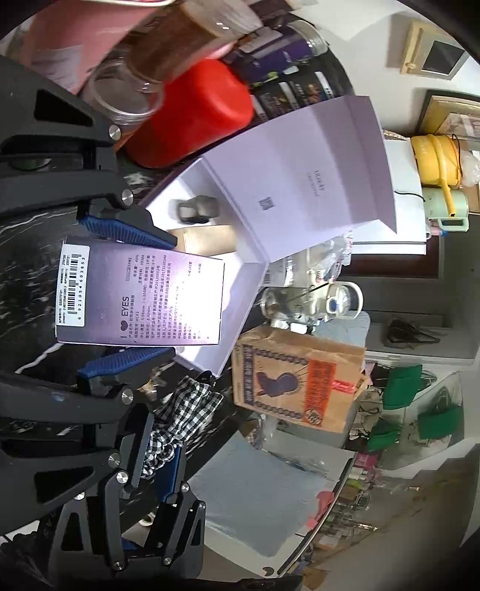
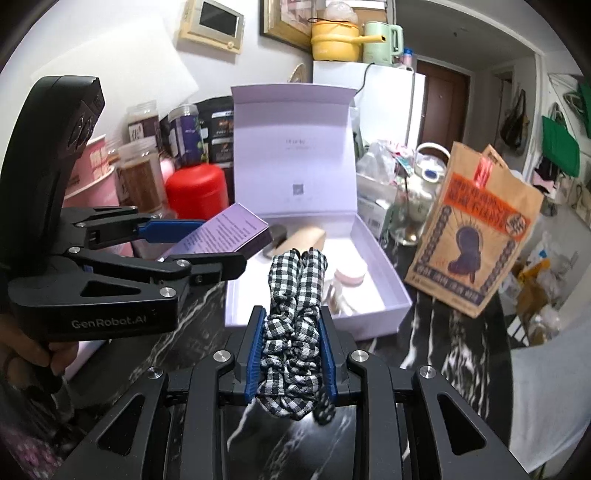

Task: Organize rigid objects

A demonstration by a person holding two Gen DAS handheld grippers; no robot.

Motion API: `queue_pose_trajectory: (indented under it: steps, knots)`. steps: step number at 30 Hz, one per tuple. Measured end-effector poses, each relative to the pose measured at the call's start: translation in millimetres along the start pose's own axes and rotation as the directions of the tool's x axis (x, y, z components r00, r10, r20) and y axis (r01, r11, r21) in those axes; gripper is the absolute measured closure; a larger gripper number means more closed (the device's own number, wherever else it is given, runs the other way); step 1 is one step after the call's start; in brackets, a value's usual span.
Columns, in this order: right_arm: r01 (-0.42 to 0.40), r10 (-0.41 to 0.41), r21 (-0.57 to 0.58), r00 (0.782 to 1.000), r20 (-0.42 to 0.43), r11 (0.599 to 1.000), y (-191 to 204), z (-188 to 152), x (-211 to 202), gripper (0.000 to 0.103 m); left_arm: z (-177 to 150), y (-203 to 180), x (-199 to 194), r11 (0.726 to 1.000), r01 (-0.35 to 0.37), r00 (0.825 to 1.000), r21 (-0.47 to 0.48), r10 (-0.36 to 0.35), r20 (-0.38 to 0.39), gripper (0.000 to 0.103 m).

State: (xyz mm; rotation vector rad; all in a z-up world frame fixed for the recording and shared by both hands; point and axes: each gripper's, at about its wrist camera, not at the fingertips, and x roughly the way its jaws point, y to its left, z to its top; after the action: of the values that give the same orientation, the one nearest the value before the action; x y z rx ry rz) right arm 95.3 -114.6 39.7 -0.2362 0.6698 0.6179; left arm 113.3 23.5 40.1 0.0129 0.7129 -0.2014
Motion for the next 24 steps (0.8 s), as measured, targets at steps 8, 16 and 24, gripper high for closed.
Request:
queue_pose_trajectory:
  steps: [8,16,24]
  knots:
    - [0.011,-0.012,0.002,0.999,0.033,1.0,-15.8,24.9,11.6,0.076,26.7,7.8,17.9,1.0,-0.015,1.0,0.001,0.015,0.019,0.052]
    - [0.034,-0.035,0.007,0.997,0.062,0.999,-35.4,50.5,22.9,0.076,52.8,14.5,36.9,1.0,-0.014,0.999,0.011,0.014,0.038,0.052]
    - [0.042,-0.044,0.023,0.996,0.074,0.999,-52.4,77.1,44.2,0.076,73.0,26.6,59.1,0.999,-0.035,0.997,-0.017,0.036,0.062,0.052]
